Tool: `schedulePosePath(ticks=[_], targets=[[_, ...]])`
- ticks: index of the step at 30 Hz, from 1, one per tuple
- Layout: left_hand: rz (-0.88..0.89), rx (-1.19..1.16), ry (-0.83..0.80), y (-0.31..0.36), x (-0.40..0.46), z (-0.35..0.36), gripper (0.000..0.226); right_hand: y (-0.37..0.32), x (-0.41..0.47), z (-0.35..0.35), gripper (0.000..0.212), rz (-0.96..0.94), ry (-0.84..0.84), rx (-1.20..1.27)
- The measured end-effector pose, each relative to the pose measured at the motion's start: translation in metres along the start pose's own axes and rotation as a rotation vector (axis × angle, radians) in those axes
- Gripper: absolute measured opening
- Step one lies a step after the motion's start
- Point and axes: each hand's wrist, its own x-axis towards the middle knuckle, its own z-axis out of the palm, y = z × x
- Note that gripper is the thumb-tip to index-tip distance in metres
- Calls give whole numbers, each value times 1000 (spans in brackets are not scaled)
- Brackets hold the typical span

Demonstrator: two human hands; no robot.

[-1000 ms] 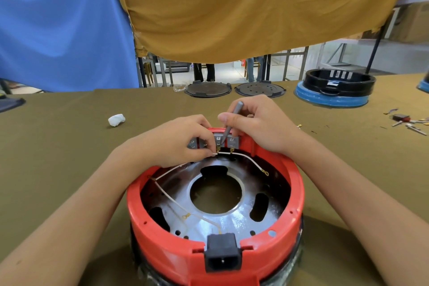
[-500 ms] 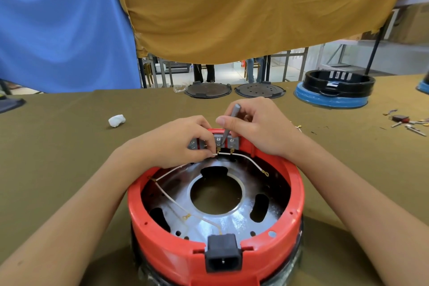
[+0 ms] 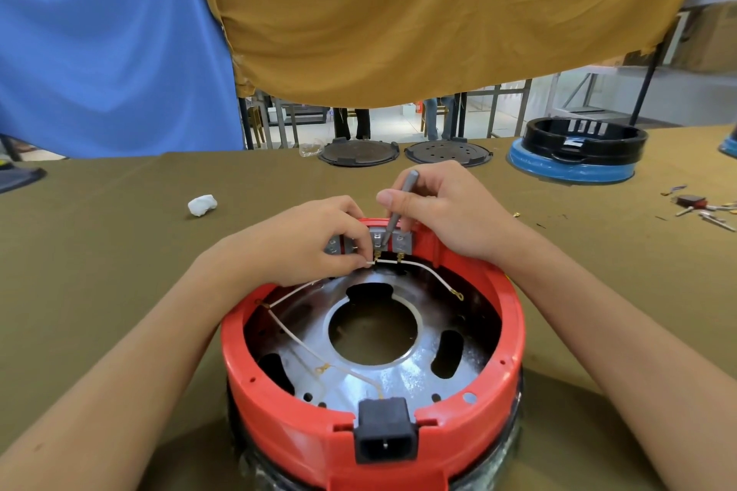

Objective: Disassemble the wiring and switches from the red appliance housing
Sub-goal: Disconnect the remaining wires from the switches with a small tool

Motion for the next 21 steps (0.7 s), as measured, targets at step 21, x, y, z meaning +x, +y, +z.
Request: schedulePosePath(ticks=[21], targets=[[43,-26,14,-7,1,0,5,-3,-5,-1,23,-139,-21,-100]])
